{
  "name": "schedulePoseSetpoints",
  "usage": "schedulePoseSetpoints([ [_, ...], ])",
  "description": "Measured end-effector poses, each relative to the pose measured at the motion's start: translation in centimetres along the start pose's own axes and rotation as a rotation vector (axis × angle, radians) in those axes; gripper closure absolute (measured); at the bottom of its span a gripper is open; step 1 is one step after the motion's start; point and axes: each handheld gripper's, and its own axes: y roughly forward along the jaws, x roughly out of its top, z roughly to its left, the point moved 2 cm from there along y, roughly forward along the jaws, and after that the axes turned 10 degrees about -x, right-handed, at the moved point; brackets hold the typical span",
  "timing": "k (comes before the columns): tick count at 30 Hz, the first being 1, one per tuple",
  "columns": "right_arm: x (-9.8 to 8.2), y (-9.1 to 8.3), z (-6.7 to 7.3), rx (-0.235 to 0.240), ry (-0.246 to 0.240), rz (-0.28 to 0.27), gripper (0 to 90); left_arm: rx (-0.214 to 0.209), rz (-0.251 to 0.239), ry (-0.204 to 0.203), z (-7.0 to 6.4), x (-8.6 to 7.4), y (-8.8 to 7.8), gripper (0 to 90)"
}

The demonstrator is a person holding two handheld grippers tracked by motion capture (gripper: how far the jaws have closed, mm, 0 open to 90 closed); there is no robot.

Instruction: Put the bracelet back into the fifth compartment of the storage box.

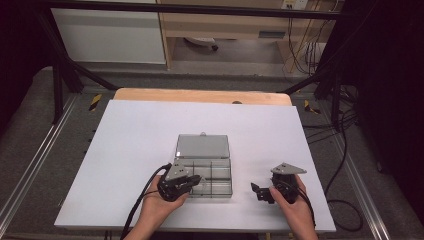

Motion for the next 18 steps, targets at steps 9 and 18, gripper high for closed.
schedulePoseSetpoints([
  [9, -0.02, 0.01, -0.01, -0.001, -0.003, 0.0, 5.0, -0.008, 0.001, 0.02, -0.55, 0.55, 0.28, 86.9],
  [18, -0.05, 0.05, -0.01, -0.002, -0.006, 0.0, 5.0, -0.002, 0.005, 0.021, -0.35, 0.59, 0.44, 86.7],
])
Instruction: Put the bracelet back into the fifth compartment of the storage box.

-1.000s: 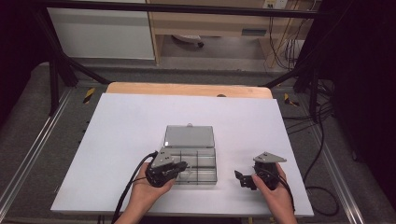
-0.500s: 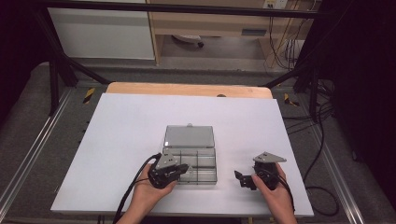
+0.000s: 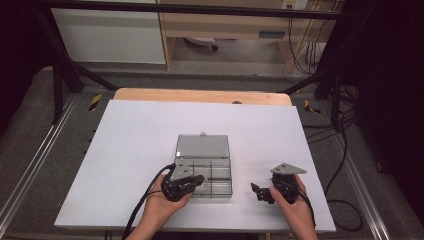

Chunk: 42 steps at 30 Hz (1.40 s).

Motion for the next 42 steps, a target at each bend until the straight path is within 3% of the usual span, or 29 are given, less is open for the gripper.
schedulePoseSetpoints([
  [4, 0.0, 0.0, 0.0, 0.001, 0.001, 0.002, 4.9, 0.021, -0.016, -0.005, 0.1, 0.1, -0.2, 78.0],
  [11, 0.0, 0.0, 0.0, 0.003, 0.002, 0.0, 5.0, 0.043, -0.048, -0.015, 0.3, 0.3, -0.8, 70.3],
  [21, 0.0, 0.0, 0.0, 0.003, 0.003, 0.0, 4.9, 0.075, -0.085, -0.037, 1.2, 0.3, -1.9, 66.6],
  [42, 0.1, -0.1, 0.0, 0.004, -0.002, -0.002, 4.9, 0.122, -0.11, -0.052, 2.3, -0.2, -3.3, 59.7],
])
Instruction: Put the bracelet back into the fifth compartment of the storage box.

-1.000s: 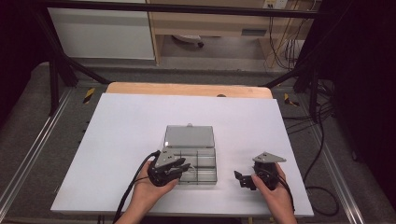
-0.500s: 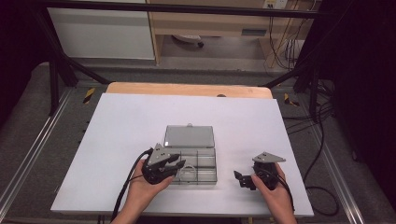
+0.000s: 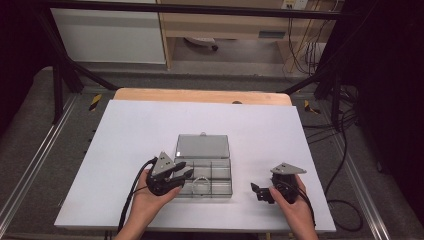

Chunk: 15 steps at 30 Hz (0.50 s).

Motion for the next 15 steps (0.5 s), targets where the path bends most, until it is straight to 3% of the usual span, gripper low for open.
schedulePoseSetpoints([
  [9, 0.0, 0.0, 0.0, -0.002, -0.009, -0.003, 4.9, 0.022, -0.014, -0.002, 0.4, -0.8, -1.0, 53.8],
  [15, 0.1, 0.1, 0.1, -0.003, -0.012, -0.003, 4.8, 0.044, -0.051, -0.004, 1.0, -0.9, -1.8, 51.8],
])
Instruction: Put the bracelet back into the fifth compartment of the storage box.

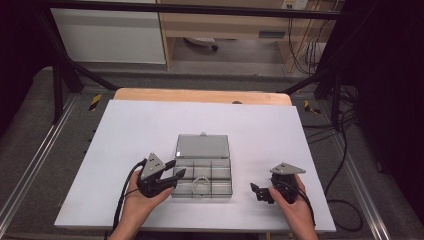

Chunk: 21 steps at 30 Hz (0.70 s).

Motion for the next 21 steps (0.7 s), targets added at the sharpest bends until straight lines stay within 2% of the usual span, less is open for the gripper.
schedulePoseSetpoints([
  [7, 0.0, 0.0, 0.0, -0.002, 0.0, 0.006, 4.7, 0.005, -0.015, -0.013, 0.6, -0.2, -0.6, 45.3],
  [12, 0.0, 0.1, 0.2, 0.0, -0.002, 0.004, 4.8, 0.016, -0.04, -0.038, 1.6, -0.2, -1.3, 42.1],
  [17, 0.0, 0.1, 0.1, -0.003, 0.0, 0.003, 4.8, 0.029, -0.064, -0.033, 2.3, -0.1, -2.2, 39.9],
  [21, 0.0, 0.1, 0.1, 0.0, -0.001, 0.004, 4.7, 0.035, -0.09, -0.05, 3.0, 0.0, -2.9, 38.7],
])
